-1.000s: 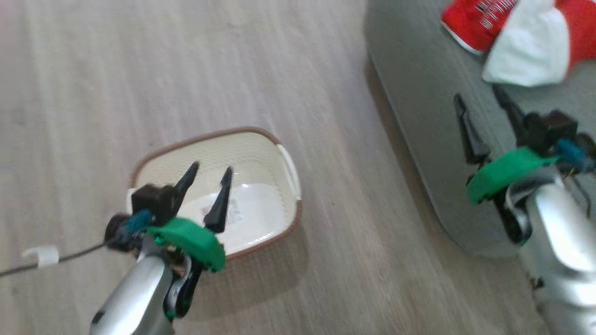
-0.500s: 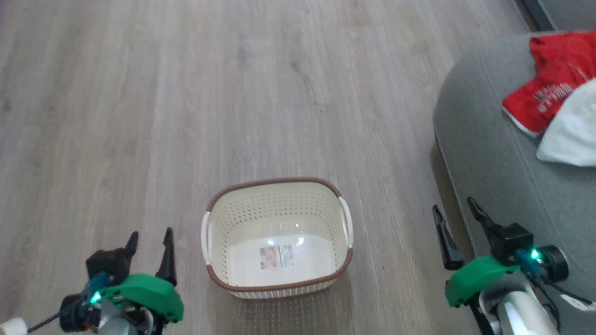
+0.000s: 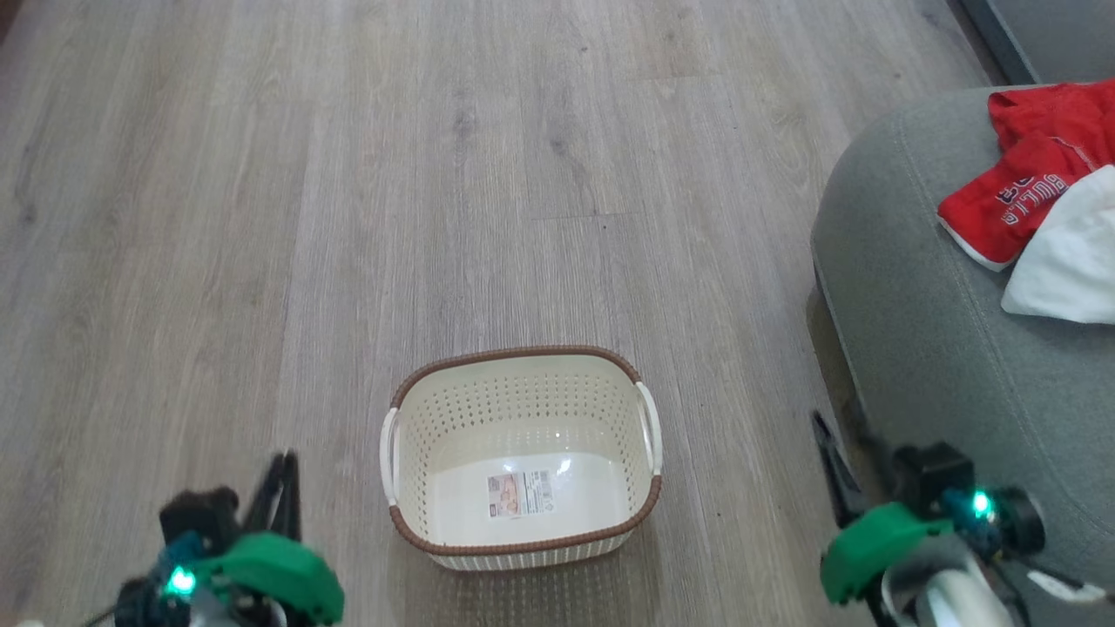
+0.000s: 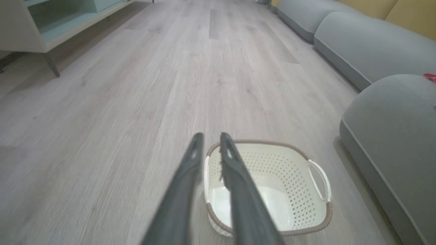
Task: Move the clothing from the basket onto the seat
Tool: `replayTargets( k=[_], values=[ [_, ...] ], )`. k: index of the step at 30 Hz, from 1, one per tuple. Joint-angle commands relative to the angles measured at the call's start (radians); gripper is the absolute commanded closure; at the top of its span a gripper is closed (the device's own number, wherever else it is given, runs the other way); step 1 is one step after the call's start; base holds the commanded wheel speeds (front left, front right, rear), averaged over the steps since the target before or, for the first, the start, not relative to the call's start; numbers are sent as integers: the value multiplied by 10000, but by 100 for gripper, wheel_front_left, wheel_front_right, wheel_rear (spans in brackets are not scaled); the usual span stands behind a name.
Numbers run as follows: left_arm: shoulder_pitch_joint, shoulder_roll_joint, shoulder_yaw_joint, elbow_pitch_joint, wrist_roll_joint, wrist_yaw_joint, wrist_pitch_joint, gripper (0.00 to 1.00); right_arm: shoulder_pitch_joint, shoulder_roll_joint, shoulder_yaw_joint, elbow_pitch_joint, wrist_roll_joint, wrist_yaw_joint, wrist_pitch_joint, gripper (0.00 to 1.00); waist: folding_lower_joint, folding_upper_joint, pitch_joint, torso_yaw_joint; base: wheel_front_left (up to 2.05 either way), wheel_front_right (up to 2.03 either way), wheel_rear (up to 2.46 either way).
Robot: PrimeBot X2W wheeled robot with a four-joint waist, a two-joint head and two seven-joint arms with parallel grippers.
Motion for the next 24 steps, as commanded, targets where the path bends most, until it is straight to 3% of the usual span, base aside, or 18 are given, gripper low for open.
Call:
replayTargets(
  k=[1,24],
  values=[
    [54,-35,-2,117,-9,2,5,100,49,0,-5,135,18,0,7,100,1,-1,0,0,0,0,0],
    [115,-172,324,-98,-2257,-244,649,100,111,19,-238,20,2801,-1,660,100,1,-1,11,82,0,0,0]
  ],
)
